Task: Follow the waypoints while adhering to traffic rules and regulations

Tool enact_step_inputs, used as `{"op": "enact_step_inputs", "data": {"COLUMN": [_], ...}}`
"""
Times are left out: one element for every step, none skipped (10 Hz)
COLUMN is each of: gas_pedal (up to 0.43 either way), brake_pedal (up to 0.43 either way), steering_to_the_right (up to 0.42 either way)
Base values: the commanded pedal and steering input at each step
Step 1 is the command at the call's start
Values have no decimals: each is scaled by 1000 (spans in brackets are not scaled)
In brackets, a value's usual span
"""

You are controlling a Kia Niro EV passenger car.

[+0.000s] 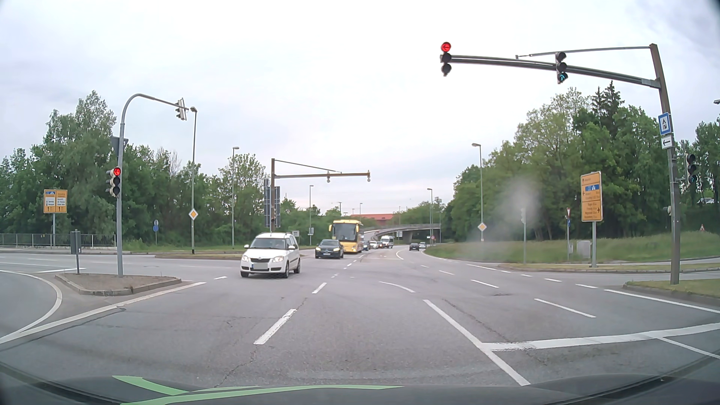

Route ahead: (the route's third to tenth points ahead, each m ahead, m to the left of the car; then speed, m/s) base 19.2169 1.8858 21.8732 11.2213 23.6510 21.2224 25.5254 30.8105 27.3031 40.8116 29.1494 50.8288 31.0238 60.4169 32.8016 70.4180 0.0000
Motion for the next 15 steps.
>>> {"op": "enact_step_inputs", "data": {"gas_pedal": [0,0,0,0,0,0,0,0,0,0,0,0,0,0,0], "brake_pedal": [317,317,317,317,317,323,317,323,323,323,323,323,323,323,323], "steering_to_the_right": [4,4,4,4,4,4,4,4,4,4,4,4,4,4,4]}}
